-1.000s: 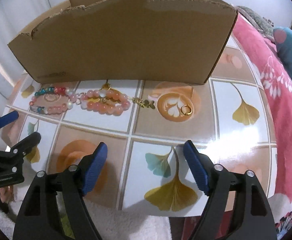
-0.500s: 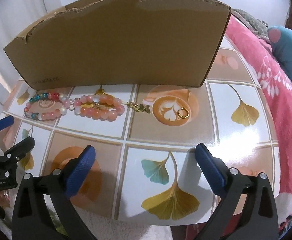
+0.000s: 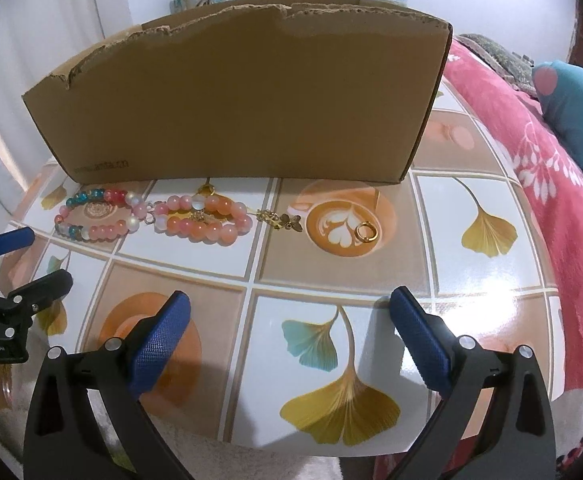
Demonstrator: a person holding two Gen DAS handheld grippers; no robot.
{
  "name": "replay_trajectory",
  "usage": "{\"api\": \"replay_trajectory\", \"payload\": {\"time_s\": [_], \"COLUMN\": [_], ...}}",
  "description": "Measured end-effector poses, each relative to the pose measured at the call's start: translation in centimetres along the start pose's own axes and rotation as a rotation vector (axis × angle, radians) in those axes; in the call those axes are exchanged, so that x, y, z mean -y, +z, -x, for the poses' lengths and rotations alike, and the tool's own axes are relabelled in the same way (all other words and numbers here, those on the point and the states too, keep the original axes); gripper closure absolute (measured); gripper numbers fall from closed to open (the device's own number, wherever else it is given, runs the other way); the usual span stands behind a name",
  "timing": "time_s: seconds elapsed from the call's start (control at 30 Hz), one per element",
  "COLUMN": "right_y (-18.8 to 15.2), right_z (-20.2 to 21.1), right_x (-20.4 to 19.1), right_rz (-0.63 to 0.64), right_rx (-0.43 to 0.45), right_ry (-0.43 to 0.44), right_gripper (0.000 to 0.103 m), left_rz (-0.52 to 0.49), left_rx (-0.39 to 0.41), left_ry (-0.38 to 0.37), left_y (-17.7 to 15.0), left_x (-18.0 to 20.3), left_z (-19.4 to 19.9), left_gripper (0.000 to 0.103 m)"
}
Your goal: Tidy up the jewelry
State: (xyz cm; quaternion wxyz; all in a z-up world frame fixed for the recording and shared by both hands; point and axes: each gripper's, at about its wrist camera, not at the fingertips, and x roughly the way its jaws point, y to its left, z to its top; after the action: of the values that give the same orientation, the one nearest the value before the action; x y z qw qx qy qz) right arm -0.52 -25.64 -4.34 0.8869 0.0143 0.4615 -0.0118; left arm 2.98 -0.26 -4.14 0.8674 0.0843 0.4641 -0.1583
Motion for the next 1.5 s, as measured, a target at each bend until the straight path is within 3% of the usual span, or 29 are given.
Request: {"api": "replay_trajectory", "payload": {"time_s": [1.5], "right_y": [0.03], "right_z": [0.50], "right_x": [-0.07], "right_rz": [-0.010], "right_rx": [-0.020], "right_ry": [-0.007], "right_gripper": [0.007], "left_rz": [0.004], "left_rx": [0.013], "left_ry": [0.000], "left_y": [-0.06], "left_x": [0.01], "left_z": [0.11], "left_gripper": [0.007]}}
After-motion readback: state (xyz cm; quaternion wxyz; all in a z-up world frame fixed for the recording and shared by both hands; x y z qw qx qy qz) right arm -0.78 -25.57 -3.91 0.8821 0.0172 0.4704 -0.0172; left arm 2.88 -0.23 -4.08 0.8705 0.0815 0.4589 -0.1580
